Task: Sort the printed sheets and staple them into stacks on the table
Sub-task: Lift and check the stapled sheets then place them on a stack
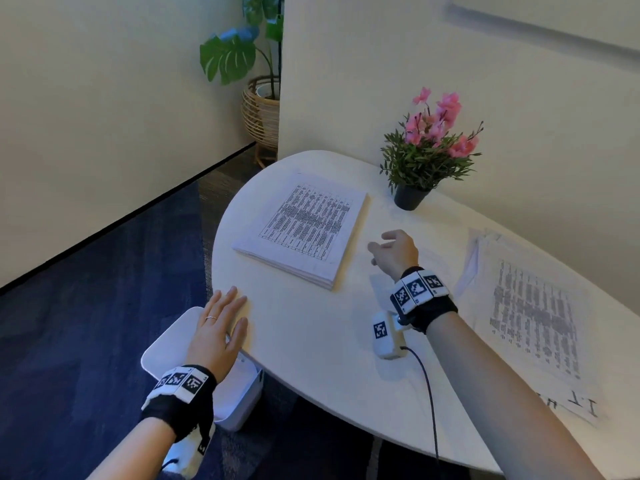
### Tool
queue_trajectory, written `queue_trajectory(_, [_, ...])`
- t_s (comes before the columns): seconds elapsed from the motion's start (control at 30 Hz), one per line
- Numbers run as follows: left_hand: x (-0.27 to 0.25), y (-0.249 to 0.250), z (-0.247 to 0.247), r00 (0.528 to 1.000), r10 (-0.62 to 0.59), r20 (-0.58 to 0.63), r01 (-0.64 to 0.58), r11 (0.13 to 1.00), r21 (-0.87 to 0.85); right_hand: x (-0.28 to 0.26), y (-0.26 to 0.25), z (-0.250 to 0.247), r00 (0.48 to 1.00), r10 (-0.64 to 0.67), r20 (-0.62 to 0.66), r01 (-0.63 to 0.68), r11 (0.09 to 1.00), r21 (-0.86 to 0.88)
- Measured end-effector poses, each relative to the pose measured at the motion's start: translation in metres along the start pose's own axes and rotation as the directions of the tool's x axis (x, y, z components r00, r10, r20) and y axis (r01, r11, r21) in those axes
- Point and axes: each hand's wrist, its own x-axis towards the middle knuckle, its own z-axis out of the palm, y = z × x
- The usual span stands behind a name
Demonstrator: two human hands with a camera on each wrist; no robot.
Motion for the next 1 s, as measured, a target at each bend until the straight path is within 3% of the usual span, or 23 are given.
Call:
queue_trajectory(0.07, [0.001,-0.004,-0.003,1.000,-0.002,0.005,0.002,1.000,0.005,-0.009,0.016,-0.031,0.999,-0.015,-0.050,0.018,0.998,0.060])
queue_trajectory(0.17, [0.001,0.002,-0.003,1.000,-0.006,0.012,0.006,1.000,0.014,-0.027,0.052,-0.092,0.987,-0.004,-0.160,0.007,1.000,0.018])
queue_trajectory(0.33, [-0.011,0.012,0.002,0.998,-0.053,-0.021,0.054,0.998,0.031,-0.052,0.133,-0.175,0.950,0.158,-0.268,-0.216,0.955,-0.204])
queue_trajectory(0.47, [-0.021,0.014,0.004,0.998,-0.070,-0.003,0.070,0.996,0.050,-0.067,0.188,-0.209,0.854,0.343,-0.391,-0.492,0.777,-0.393])
queue_trajectory(0.53, [-0.024,0.017,0.003,0.996,-0.093,0.013,0.092,0.994,0.061,-0.066,0.209,-0.220,0.793,0.456,-0.404,-0.597,0.714,-0.367])
queue_trajectory(0.6, [-0.024,0.019,0.002,0.993,-0.113,0.023,0.111,0.991,0.070,-0.061,0.228,-0.228,0.765,0.526,-0.371,-0.638,0.700,-0.322])
queue_trajectory(0.7, [-0.024,0.019,0.003,0.990,-0.136,0.043,0.132,0.987,0.089,-0.051,0.252,-0.234,0.748,0.557,-0.360,-0.653,0.713,-0.254])
queue_trajectory(0.83, [-0.027,0.026,0.002,0.988,-0.151,0.034,0.149,0.986,0.069,-0.074,0.224,-0.230,0.807,0.499,-0.316,-0.548,0.832,-0.084])
queue_trajectory(1.0, [-0.035,0.042,-0.004,0.977,-0.209,0.048,0.207,0.977,0.050,-0.083,0.209,-0.217,0.835,0.252,-0.489,-0.390,0.898,-0.203])
